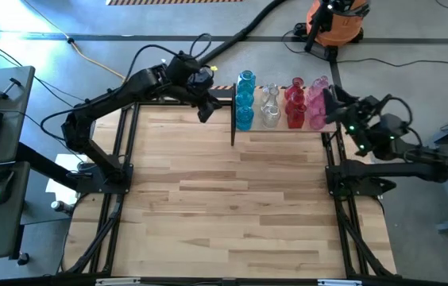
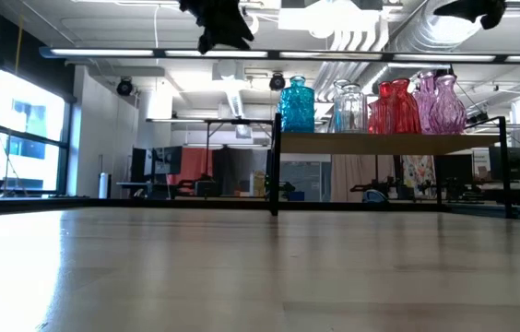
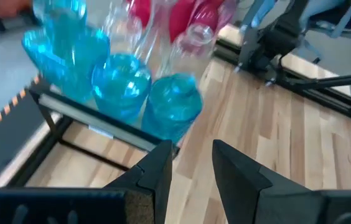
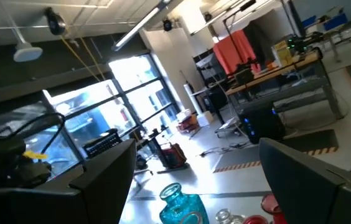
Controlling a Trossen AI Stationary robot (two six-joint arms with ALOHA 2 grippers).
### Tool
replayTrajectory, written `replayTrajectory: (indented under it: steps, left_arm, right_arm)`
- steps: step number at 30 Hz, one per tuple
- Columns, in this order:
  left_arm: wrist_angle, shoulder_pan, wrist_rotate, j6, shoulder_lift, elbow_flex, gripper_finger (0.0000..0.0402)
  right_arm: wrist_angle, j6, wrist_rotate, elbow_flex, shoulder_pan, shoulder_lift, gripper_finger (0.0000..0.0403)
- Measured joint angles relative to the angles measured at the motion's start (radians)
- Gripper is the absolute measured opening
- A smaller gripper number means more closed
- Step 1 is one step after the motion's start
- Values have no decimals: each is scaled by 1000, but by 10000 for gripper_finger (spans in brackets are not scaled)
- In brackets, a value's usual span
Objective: Sort vases onto shelf
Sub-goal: Return to Home Position
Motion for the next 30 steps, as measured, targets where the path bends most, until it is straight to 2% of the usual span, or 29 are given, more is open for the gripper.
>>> replayTrajectory:
  steps: [6, 13, 17, 23, 30]
  left_arm:
    - [49, -18, 3, 39, -93, 0, 106]
    - [79, -16, -23, 83, -230, -4, 106]
    - [101, -17, -65, 91, -328, -59, 106]
    - [201, -18, -67, 94, -495, -231, 106]
    - [438, -18, -96, 82, -696, -531, 106]
  right_arm:
    - [-119, 18, -62, 0, 0, -91, 322]
    - [-242, 20, -56, 0, 0, -125, 322]
    - [-311, 18, -54, 0, 0, -131, 322]
    - [-393, 26, -76, 0, 0, -131, 322]
    - [-511, 87, -139, 0, 0, -137, 322]
